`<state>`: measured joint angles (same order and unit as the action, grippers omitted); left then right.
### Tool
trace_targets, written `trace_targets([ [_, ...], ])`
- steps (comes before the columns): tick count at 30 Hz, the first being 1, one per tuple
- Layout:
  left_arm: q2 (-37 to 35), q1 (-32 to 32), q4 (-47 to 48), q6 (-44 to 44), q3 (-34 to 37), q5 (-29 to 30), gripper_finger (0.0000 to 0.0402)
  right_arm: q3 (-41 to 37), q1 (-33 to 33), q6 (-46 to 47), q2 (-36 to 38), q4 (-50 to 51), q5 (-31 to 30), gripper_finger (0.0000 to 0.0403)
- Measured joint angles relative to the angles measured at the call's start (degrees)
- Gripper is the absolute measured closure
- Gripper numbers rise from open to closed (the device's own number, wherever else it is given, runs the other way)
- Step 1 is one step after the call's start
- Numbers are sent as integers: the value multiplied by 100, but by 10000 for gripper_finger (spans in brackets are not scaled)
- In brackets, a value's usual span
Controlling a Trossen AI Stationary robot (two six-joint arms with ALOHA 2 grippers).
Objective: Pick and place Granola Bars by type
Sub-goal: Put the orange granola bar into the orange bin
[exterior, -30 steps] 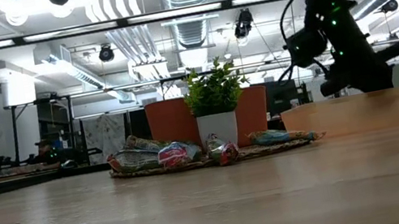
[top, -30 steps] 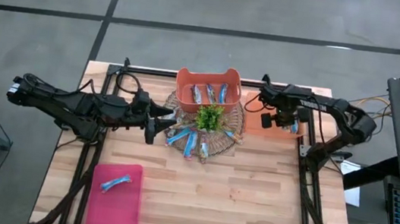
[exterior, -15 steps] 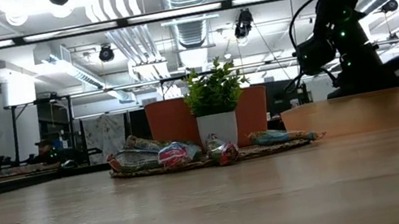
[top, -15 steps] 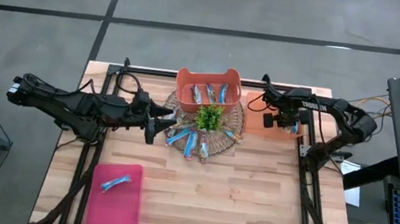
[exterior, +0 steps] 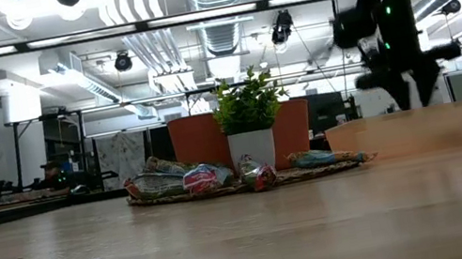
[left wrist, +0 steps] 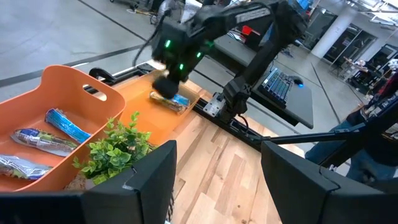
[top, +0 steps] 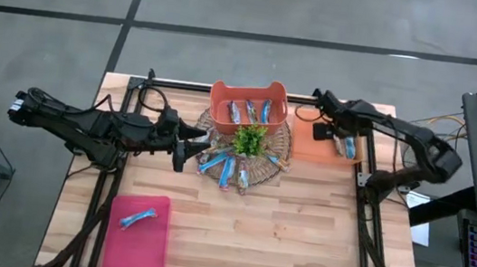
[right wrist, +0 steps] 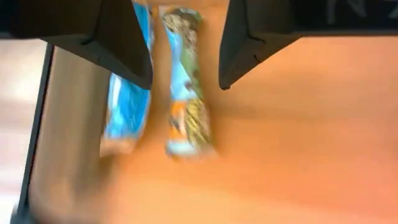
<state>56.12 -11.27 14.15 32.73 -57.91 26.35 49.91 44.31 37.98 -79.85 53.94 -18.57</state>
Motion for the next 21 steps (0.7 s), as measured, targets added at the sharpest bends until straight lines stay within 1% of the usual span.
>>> trace_targets([
  [3, 0, -2, 0, -8, 0, 0, 186, 311, -22, -95, 444, -29, 58, 210],
  [8, 0, -1, 0, -9, 0, 0, 186, 817, -107, -177, 1024, 115, 628, 191],
  [10, 0, -2, 0, -9, 0, 0, 186, 1032, -258, -240, 1164, 289, 702, 181],
  [16, 0, -1, -2, -7, 1, 1, 186, 1737, -998, -274, 1265, 874, 563, 143],
  [21, 0, -1, -2, 1, 2, 0, 186, 2160, -1852, -61, 1232, 886, 556, 111],
])
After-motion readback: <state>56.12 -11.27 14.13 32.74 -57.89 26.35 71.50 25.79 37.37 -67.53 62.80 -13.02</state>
